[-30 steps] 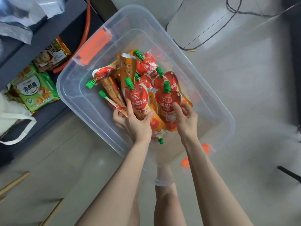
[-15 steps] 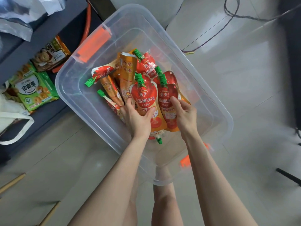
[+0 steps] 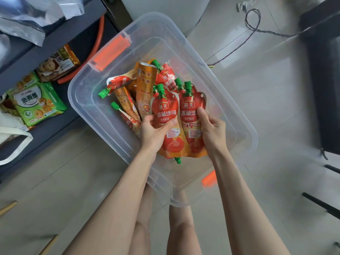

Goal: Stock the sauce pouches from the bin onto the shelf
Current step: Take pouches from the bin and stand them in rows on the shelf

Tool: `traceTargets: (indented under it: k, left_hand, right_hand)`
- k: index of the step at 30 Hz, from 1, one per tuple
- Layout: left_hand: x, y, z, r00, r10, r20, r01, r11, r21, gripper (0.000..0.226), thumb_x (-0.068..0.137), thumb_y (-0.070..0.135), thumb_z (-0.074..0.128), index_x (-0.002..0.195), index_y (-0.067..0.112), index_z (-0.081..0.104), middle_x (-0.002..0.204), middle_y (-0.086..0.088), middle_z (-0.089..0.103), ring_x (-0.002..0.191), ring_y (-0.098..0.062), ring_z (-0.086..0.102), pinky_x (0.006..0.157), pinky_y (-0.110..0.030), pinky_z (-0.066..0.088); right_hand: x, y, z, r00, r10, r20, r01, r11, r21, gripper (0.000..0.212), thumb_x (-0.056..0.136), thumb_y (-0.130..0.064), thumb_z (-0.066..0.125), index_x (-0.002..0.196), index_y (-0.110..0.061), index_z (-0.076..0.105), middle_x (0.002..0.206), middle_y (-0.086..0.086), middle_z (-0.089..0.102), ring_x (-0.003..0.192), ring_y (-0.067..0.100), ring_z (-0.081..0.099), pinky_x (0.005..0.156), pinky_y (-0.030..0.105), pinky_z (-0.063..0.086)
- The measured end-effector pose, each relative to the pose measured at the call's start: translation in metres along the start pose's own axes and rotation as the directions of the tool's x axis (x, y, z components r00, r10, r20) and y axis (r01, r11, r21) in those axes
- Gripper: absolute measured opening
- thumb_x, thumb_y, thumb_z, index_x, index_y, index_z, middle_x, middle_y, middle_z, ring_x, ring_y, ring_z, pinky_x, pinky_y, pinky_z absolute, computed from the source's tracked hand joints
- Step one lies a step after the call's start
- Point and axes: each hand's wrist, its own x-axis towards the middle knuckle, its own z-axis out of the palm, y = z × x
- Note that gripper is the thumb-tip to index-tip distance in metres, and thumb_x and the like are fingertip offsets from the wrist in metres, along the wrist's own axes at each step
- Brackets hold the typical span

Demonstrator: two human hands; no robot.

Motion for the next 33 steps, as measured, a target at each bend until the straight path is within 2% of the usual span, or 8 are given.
traceTargets:
  k: [4,8,12,15,19,25,27,33]
  left_hand:
    - [-0.024,0.016,-0.012,0.992,0.084,0.098,-0.080,0.996,-0.045,0.053,0.074,0.051,0.070,0.112,0.029,0.041,0.107,0.009,0.059,0.090,-0.003,0.063,0.065,-0.018,0.054]
    - [-0.062,0.041,-0.044,0.981,0.082,0.178,-0.087,0.996,0.020,0.068,0.068,0.070,0.061,0.119,0.031,0.039,0.115,0.005,0.060,0.099,-0.012,0.064,0.078,-0.034,0.057]
    - [-0.117,0.070,-0.093,0.957,0.086,0.276,-0.049,0.989,-0.139,0.059,0.065,0.055,0.071,0.113,0.029,0.049,0.099,0.009,0.070,0.088,-0.011,0.070,0.063,-0.024,0.056]
    - [-0.165,0.087,-0.132,0.941,0.159,0.300,-0.104,0.976,-0.191,0.050,0.062,0.042,0.074,0.106,0.025,0.056,0.094,0.011,0.073,0.086,-0.010,0.071,0.061,-0.018,0.053]
    - [-0.228,0.089,-0.178,0.945,0.261,0.200,-0.202,0.940,-0.274,0.044,0.064,0.034,0.075,0.101,0.017,0.058,0.094,0.002,0.074,0.086,-0.014,0.071,0.064,-0.022,0.055]
    - [-0.314,0.060,-0.224,0.919,0.392,-0.046,-0.380,0.847,-0.371,0.033,0.070,0.031,0.072,0.099,0.021,0.058,0.093,0.004,0.074,0.086,-0.013,0.071,0.063,-0.020,0.054]
    - [-0.340,0.046,-0.237,0.900,0.410,-0.151,-0.435,0.816,-0.380,0.032,0.069,0.029,0.073,0.096,0.021,0.059,0.090,0.004,0.075,0.082,-0.013,0.071,0.061,-0.020,0.054]
    - [-0.407,0.018,-0.302,0.792,0.430,-0.432,-0.593,0.709,-0.382,0.028,0.066,0.028,0.076,0.088,0.022,0.060,0.083,0.008,0.075,0.077,-0.007,0.070,0.058,-0.018,0.052]
  right_hand:
    - [-0.024,-0.008,0.003,0.997,0.072,-0.001,-0.072,0.992,0.101,0.031,0.092,-0.037,0.057,0.080,-0.015,0.076,0.085,0.009,0.076,0.078,0.023,0.072,0.074,0.036,0.059]
    - [-0.065,-0.024,0.007,0.988,0.117,0.104,-0.137,0.969,0.206,0.033,0.095,-0.040,0.051,0.095,-0.015,0.072,0.099,0.010,0.075,0.094,0.027,0.071,0.082,0.040,0.058]
    - [-0.123,-0.052,0.017,0.972,0.099,0.212,-0.156,0.949,0.273,0.034,0.088,-0.042,0.056,0.105,-0.015,0.069,0.106,0.010,0.073,0.098,0.027,0.069,0.079,0.037,0.058]
    - [-0.173,-0.075,0.026,0.959,0.009,0.285,-0.097,0.950,0.296,0.032,0.082,-0.030,0.067,0.109,-0.012,0.067,0.107,0.011,0.072,0.097,0.027,0.069,0.078,0.036,0.057]
    - [-0.235,-0.099,0.033,0.934,-0.077,0.348,0.020,0.986,0.163,0.037,0.070,-0.025,0.077,0.105,-0.017,0.068,0.098,0.007,0.075,0.088,0.025,0.072,0.071,0.031,0.058]
    - [-0.319,-0.106,0.042,0.872,-0.183,0.454,0.195,0.981,0.020,0.025,0.068,-0.031,0.077,0.092,-0.026,0.072,0.091,0.001,0.076,0.081,0.020,0.073,0.064,0.025,0.057]
    - [-0.345,-0.103,0.048,0.852,-0.204,0.482,0.228,0.974,0.009,0.020,0.068,-0.031,0.077,0.087,-0.026,0.073,0.088,0.001,0.076,0.078,0.020,0.073,0.063,0.025,0.057]
    - [-0.423,-0.105,0.091,0.755,-0.247,0.608,0.330,0.944,-0.026,0.012,0.083,-0.019,0.070,0.094,-0.016,0.067,0.081,0.001,0.076,0.071,0.016,0.073,0.059,0.022,0.056]
